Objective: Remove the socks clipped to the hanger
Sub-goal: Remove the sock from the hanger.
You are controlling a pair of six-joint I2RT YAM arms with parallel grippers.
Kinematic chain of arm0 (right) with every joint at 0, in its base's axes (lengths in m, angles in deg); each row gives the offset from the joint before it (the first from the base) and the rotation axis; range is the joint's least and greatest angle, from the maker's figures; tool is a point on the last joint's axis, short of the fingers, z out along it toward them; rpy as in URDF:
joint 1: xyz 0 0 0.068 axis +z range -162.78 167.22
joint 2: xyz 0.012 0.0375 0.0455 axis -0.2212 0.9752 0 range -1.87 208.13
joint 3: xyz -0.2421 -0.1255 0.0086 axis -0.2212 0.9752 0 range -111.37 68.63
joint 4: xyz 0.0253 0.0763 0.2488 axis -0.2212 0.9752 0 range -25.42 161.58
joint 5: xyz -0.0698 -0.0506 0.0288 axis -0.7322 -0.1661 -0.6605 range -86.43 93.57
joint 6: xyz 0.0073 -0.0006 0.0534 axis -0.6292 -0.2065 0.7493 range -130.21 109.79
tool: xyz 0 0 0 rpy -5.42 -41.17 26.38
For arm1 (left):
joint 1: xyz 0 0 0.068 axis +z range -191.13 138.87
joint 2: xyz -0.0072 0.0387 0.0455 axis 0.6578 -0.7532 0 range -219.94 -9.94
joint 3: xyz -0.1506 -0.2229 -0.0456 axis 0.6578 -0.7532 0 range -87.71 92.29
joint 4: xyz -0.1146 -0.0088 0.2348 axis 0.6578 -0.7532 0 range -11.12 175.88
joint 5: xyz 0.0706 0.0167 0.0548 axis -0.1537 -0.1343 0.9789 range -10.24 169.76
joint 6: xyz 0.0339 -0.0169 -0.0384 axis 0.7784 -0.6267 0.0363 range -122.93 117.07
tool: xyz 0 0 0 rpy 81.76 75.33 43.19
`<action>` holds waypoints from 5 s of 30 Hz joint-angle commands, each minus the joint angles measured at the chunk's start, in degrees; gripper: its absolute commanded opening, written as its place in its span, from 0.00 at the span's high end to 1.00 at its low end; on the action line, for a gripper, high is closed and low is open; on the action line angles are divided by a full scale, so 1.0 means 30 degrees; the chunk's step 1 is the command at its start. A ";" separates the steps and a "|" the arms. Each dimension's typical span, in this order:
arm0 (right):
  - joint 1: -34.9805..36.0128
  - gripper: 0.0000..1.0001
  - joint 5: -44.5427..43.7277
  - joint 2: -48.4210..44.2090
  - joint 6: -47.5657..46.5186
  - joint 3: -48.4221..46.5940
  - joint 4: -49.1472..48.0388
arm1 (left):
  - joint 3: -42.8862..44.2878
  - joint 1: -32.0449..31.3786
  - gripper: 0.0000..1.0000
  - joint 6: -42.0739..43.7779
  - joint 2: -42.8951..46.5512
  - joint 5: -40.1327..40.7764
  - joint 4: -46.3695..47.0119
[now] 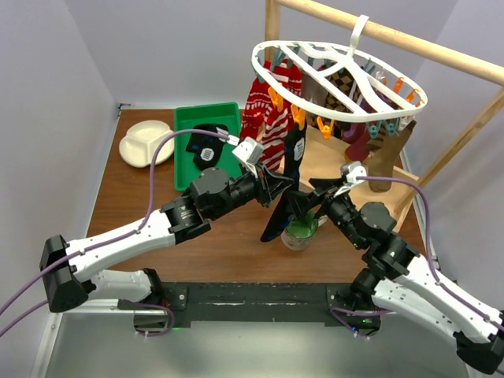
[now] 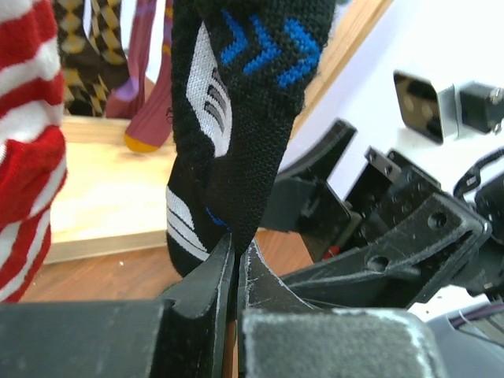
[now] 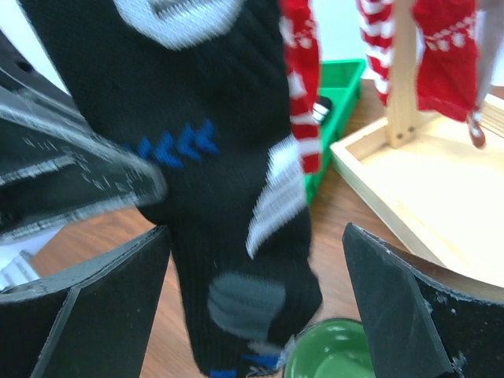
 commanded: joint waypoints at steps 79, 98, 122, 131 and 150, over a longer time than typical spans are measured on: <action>0.0037 1.00 0.2850 0.2970 0.0133 -0.0404 -0.3959 | 1.1329 -0.0073 0.47 0.5887 -0.3941 0.5804 -0.1178; 0.0037 1.00 0.2646 0.2092 0.0104 -0.0141 -0.3374 | 1.1885 -0.0073 1.00 0.6150 -0.4293 0.5276 -0.1324; 0.0037 1.00 0.2674 0.1270 -0.0248 -0.0491 -0.2113 | 1.1858 -0.0102 0.57 0.5009 -0.4118 0.3198 -0.2436; 0.0037 1.00 0.2850 0.1447 -0.0394 -0.0872 -0.1791 | 0.7527 -0.0102 0.24 0.4685 -0.1044 0.0825 -0.2203; 0.0037 1.00 0.5019 0.3144 0.0660 -0.3040 -0.1236 | -0.2058 -0.0073 0.20 0.4979 0.3032 -0.2254 -0.0357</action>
